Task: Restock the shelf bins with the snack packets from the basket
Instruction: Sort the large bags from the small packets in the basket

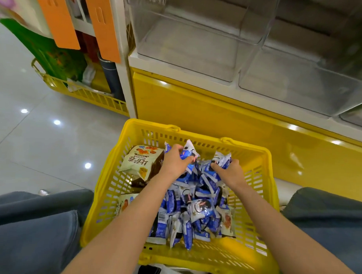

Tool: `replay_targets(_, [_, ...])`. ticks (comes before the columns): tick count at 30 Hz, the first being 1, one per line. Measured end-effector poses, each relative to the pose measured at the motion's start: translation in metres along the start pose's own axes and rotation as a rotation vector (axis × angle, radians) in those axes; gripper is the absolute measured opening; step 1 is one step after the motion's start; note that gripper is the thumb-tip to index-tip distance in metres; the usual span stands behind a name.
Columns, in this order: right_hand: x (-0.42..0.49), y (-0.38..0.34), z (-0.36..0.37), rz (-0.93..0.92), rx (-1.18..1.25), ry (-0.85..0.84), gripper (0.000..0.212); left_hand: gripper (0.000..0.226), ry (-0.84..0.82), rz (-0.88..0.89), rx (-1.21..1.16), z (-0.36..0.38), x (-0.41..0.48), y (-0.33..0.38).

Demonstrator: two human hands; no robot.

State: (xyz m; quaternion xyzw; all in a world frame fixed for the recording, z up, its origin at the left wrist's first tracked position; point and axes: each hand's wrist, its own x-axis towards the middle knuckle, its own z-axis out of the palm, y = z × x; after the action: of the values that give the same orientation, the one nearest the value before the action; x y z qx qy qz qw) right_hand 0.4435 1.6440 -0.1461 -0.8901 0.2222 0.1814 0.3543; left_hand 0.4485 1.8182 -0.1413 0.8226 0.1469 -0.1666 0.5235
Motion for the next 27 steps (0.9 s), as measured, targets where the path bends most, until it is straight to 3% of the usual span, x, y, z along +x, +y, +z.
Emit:
replay_targets(2, [0.003, -0.001, -0.005, 0.025, -0.006, -0.039, 0.07, 0.046, -0.059, -0.022, 0.102, 0.01, 0.01, 0.001])
replay_targets(4, [0.0, 0.0, -0.009, -0.061, -0.166, 0.022, 0.066, 0.048, -0.075, -0.012, 0.191, 0.014, 0.013, 0.001])
replay_targets(7, [-0.02, 0.004, -0.014, -0.365, -0.241, 0.227, 0.047, 0.043, 0.079, 0.188, 0.353, 0.005, 0.0, -0.002])
replay_targets(9, [-0.034, 0.009, -0.008, -0.464, -0.122, 0.133, 0.026, 0.029, 0.156, 0.302, 0.335, -0.003, -0.021, -0.014])
replay_targets(12, [-0.046, 0.021, 0.017, -0.466, -0.194, -0.252, 0.022, 0.011, -0.057, 0.229, 0.38, 0.001, -0.056, -0.039])
replay_targets(15, [-0.054, 0.039, 0.038, -0.458, -0.383, -0.48, 0.045, 0.018, -0.349, 0.066, 0.51, 0.02, -0.077, -0.06])
replay_targets(18, [-0.06, 0.059, 0.043, -0.488, -0.626, -0.439, 0.06, 0.029, -0.453, -0.021, 0.5, 0.033, -0.094, -0.072])
replay_targets(20, [-0.063, 0.065, 0.041, -0.454, -0.71, -0.417, 0.058, 0.047, -0.496, -0.065, 0.511, 0.036, -0.102, -0.077])
replay_targets(22, [-0.064, 0.066, 0.036, -0.376, -0.715, -0.397, 0.045, 0.059, -0.528, -0.082, 0.556, 0.037, -0.108, -0.077])
replay_targets(24, [-0.065, 0.068, 0.029, -0.3, -0.661, -0.394, 0.046, 0.065, -0.498, -0.091, 0.553, 0.035, -0.112, -0.077])
replay_targets(27, [-0.065, 0.066, 0.013, -0.244, -0.523, -0.307, 0.037, 0.072, -0.4, -0.153, 0.415, 0.027, -0.111, -0.077])
